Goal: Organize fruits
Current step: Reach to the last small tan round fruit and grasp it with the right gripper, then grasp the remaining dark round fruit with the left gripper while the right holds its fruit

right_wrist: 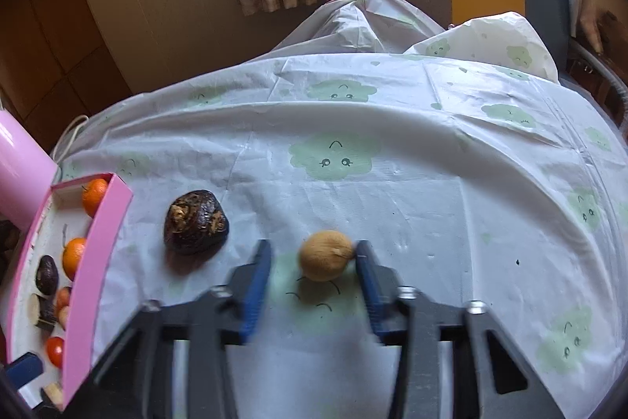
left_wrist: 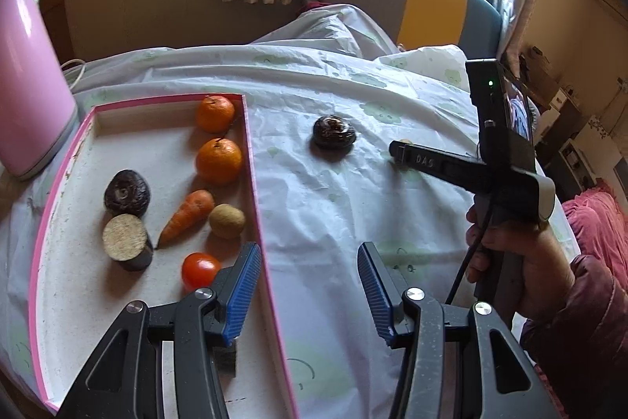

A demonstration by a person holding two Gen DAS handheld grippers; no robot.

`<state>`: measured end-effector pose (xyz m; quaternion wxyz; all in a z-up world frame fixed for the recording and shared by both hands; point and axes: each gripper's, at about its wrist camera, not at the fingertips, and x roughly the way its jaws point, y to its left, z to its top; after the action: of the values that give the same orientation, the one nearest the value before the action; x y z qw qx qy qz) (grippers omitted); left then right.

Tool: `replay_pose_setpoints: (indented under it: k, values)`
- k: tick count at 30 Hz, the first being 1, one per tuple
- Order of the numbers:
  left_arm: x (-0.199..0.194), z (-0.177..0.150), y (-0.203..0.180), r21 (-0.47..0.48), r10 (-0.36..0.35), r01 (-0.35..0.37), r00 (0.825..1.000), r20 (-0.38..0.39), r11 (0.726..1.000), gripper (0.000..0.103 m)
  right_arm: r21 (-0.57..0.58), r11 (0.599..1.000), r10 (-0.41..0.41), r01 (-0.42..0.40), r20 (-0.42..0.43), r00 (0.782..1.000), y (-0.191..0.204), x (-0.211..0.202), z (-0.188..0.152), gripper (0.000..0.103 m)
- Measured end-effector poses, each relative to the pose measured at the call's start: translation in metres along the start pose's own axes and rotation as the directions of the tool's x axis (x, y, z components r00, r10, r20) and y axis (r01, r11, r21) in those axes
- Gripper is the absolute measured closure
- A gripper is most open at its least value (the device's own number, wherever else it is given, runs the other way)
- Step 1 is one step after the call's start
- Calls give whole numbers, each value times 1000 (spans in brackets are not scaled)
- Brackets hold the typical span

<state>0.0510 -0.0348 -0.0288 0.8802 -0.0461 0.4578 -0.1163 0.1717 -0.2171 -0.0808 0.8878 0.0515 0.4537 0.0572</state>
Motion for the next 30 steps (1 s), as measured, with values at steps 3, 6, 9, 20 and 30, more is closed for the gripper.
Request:
replay_pose_setpoints:
  k: [3, 6, 9, 20, 30]
  values:
    - [3, 5, -6, 15, -23, 23, 1000, -2, 1000, 51, -4, 1000, 16, -16, 25, 1000, -3, -15, -9, 75]
    - [10, 12, -15, 32, -33, 33, 999, -4, 999, 51, 6, 998, 56, -56, 25, 998, -10, -33, -25, 75]
    - [16, 18, -23, 41, -40, 41, 999, -12, 998, 51, 30, 996, 78, -78, 23, 997, -20, -44, -42, 75]
    - [38, 37, -34, 25, -65, 66, 996, -55, 998, 51, 99, 990, 96, -102, 61, 994, -41, -45, -59, 75]
    - [60, 63, -21, -44, -88, 85, 993, -79, 995, 51, 118, 985, 120, -127, 72, 990, -45, -44, -60, 75]
